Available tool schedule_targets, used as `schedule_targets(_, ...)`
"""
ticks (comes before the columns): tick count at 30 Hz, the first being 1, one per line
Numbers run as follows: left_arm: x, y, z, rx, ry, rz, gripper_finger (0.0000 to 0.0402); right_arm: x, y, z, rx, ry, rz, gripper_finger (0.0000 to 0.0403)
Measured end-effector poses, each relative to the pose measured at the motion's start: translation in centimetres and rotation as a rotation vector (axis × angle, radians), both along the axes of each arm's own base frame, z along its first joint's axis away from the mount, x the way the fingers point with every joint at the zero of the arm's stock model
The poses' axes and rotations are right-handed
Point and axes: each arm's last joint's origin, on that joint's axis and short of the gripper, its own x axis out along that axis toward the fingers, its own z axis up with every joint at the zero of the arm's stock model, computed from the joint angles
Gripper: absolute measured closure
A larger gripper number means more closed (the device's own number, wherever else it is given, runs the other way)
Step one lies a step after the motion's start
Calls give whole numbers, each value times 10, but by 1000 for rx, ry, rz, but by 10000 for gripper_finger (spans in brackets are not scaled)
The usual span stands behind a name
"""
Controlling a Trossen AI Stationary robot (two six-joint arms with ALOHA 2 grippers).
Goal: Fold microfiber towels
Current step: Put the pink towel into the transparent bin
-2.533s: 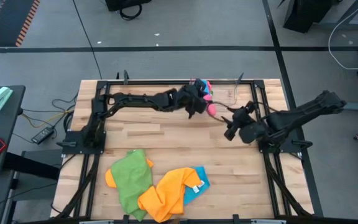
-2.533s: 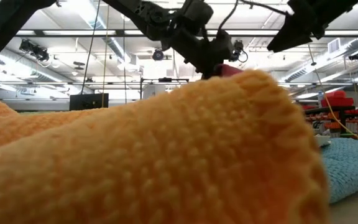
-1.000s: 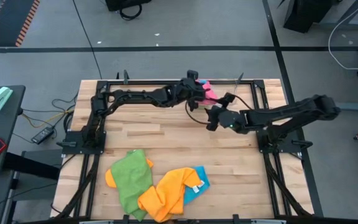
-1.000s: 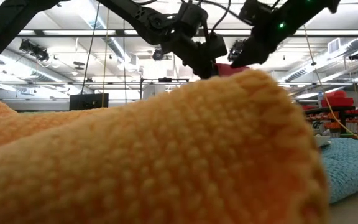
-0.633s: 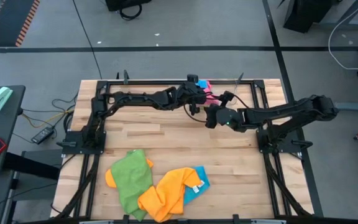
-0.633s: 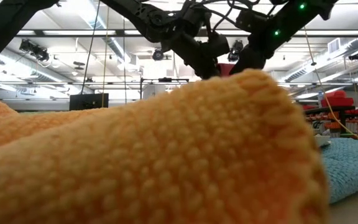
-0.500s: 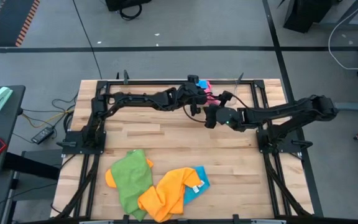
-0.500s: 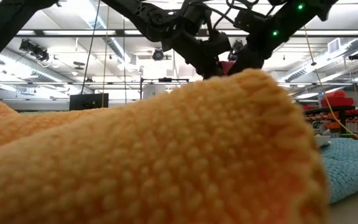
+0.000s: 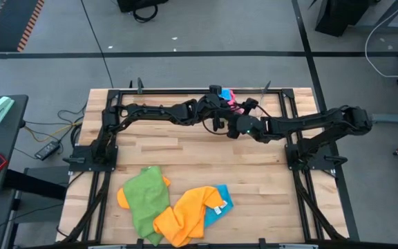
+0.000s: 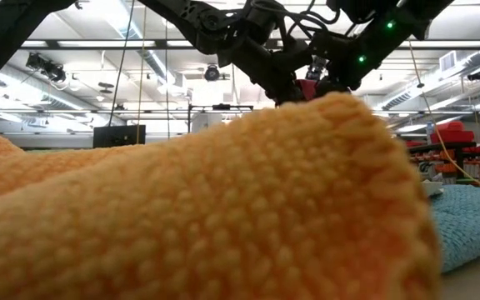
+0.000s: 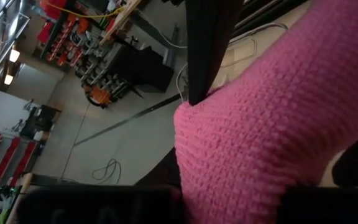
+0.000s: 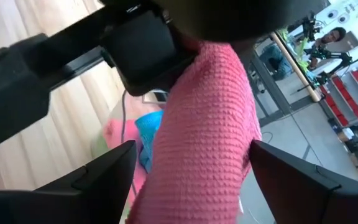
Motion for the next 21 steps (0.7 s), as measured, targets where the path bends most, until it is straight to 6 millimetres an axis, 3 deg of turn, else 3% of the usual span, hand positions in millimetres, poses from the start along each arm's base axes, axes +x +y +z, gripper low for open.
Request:
schedule_targets(4, 0, 0, 0, 0, 1, 0, 371, -1, 0, 1, -3, -2, -2, 125)
schedule_targets(11, -1, 1, -1, 3, 19, -1, 348, -1, 0, 1, -29, 32, -1, 228)
schedule_targets(18, -3, 4, -4, 15, 64, -4, 359, -6, 0, 4, -44, 61, 0, 336)
schedule_targets(21, -3, 3, -4, 23, 74, -17, 361, -6, 1, 3, -16, 64, 31, 363)
